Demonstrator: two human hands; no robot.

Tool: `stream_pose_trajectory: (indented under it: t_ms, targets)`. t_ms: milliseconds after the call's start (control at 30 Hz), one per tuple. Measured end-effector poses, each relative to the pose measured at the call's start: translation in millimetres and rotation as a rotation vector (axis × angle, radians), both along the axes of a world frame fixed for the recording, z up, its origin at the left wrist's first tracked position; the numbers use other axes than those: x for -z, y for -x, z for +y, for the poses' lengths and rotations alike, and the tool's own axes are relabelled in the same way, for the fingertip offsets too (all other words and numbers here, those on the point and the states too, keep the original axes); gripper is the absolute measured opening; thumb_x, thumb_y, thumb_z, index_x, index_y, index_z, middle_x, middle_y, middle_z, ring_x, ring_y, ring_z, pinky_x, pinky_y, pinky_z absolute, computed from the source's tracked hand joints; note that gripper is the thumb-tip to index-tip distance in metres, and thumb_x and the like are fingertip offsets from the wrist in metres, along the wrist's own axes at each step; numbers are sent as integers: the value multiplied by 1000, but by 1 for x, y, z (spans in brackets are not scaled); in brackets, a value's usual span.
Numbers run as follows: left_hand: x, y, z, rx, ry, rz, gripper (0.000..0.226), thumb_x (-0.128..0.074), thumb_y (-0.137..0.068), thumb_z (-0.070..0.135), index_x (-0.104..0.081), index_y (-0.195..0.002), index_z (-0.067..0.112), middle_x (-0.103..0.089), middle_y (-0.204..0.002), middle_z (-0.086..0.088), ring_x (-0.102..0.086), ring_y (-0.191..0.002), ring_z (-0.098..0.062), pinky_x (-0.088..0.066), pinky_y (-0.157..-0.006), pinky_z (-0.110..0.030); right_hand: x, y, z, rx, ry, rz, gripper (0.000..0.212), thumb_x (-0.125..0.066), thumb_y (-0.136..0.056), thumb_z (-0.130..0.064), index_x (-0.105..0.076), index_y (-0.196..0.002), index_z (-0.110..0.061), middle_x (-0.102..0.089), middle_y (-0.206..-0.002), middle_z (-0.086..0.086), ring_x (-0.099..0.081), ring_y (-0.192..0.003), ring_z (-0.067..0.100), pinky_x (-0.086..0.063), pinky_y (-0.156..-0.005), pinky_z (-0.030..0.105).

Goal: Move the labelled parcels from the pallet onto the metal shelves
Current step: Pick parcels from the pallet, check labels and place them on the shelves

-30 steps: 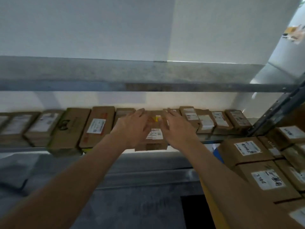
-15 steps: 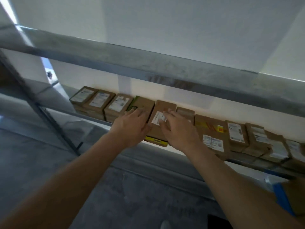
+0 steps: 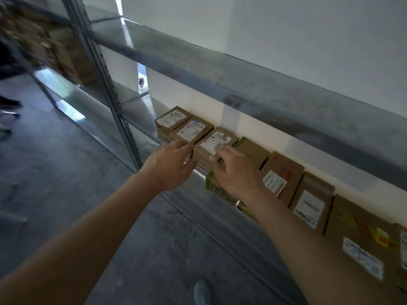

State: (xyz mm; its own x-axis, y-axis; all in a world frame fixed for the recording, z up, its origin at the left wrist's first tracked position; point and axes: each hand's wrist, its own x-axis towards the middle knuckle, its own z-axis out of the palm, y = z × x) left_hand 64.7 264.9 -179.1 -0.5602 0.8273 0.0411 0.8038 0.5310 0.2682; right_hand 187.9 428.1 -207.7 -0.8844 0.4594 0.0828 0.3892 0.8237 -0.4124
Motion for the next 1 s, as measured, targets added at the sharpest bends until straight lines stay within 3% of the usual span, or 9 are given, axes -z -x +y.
stream_pose_trajectory:
  t_ms: [167,400,667,800,1000]
  targets:
    - [3,31,4,-51,1,-16,53,-35,-104,47,-52,-144,18,-52,-149,-5,-56,-129,-28,-49,-105,-46,0,40,9,-49,39,-10,59,-34,-103,-57,-50,-148,-21,-41,-158,3,-39,-144,21,-40,-114,44]
    - [8,93,0,-84,-16,-18,49,-39,-106,44,-51,-146,18,-51,-150,-5,-57,-128,-26,-52,-102,-44,-1,110,9,-97,8,-37,55,-33,-103,-54,-53,-143,-21,-49,-152,2,-49,-136,24,-49,-105,47]
    - [29,193,-15,28,7,-19,51,-37,-105,46,-47,-148,21,-48,-153,-3,-56,-130,-25,-55,-99,-40,13,190,-23,9,39,-72,55,-38,-104,-52,-48,-148,-22,-41,-158,-1,-41,-143,21,-44,-108,44]
    - [40,242,-25,145,35,-21,51,-34,-104,48,-49,-145,23,-50,-150,-2,-60,-122,-26,-59,-88,-46,22,228,-47,125,95,-48,54,-42,-103,-53,-48,-149,-25,-45,-155,-4,-45,-140,19,-46,-107,43]
    - [52,302,-31,286,28,-74,45,-38,-104,43,-52,-142,23,-54,-145,-2,-62,-118,-24,-59,-90,-43,26,268,-78,239,127,-63,48,-47,-103,-45,-51,-146,-22,-47,-154,3,-47,-138,23,-47,-106,45]
